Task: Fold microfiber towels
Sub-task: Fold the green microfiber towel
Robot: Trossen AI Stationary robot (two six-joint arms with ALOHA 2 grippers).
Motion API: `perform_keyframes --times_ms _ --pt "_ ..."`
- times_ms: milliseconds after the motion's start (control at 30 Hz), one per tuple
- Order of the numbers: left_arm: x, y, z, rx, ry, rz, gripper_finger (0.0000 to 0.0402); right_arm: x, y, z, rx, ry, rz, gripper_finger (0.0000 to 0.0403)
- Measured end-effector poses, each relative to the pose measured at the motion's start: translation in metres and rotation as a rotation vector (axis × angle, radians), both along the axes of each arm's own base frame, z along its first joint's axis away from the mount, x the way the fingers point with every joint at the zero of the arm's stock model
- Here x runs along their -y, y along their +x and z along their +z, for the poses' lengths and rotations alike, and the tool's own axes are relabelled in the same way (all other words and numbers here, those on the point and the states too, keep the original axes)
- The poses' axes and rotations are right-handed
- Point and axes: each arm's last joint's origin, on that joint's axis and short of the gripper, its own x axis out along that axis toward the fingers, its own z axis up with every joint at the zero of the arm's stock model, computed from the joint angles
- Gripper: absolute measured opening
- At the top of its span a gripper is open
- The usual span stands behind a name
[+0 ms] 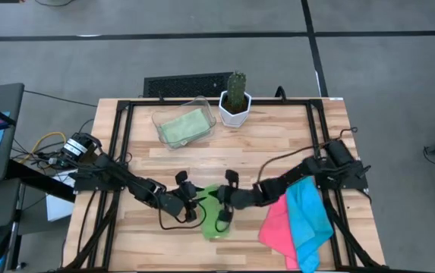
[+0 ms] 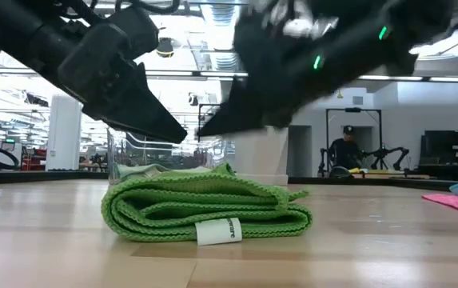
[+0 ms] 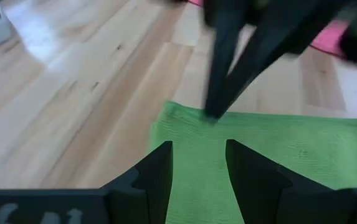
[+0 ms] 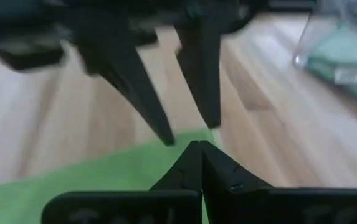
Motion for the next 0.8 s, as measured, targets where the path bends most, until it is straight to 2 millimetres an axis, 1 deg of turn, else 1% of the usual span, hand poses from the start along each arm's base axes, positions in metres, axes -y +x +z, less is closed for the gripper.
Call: perform_keyframes --times_ms 67,133,233,333,433,500,567,633,700,733,800 --pt "-0.003 0.001 0.0 -0.009 0.002 -0.011 0.0141 0.01 0.001 -0.016 -0.047 0.0 -0.021 0.0015" --pt "-0.005 0.003 -0.001 -0.025 -0.016 -0.036 0.0141 0.018 0.002 -0.026 -0.073 -0.002 -0.042 0.0014" --pt "-0.007 0.004 -0.008 -0.065 -0.024 -0.054 0.0141 0.032 0.004 -0.045 -0.101 0.002 -0.081 0.002" --pt "-0.008 0.007 -0.018 -0.089 -0.025 -0.06 0.0141 0.044 0.01 -0.053 -0.072 0.023 -0.121 0.0026" --pt "-0.01 0.008 -0.033 -0.139 -0.02 -0.069 0.0141 0.054 0.013 -0.054 -0.055 0.043 -0.132 0.0024" --pt "-0.014 0.01 -0.04 -0.158 -0.021 -0.05 0.0141 0.057 0.013 -0.051 -0.061 0.051 -0.125 0.002" --pt "-0.016 0.012 -0.043 -0.157 -0.032 -0.032 0.0141 0.059 0.01 -0.045 -0.062 0.036 -0.124 0.0016" --pt "-0.018 0.013 -0.044 -0.157 -0.036 -0.025 0.0141 0.059 0.006 -0.032 -0.039 0.012 -0.13 0.0015" --pt "-0.019 0.014 -0.044 -0.155 -0.03 -0.022 0.0141 0.057 0.002 -0.015 0.018 0.018 -0.134 0.0017" --pt "-0.019 0.014 -0.044 -0.155 -0.026 -0.022 0.0141 0.055 0.0 -0.009 0.033 0.03 -0.131 0.0019" --pt "-0.022 0.015 -0.044 -0.146 -0.023 -0.018 0.0141 0.048 -0.006 -0.006 0.04 0.038 -0.113 0.0022"
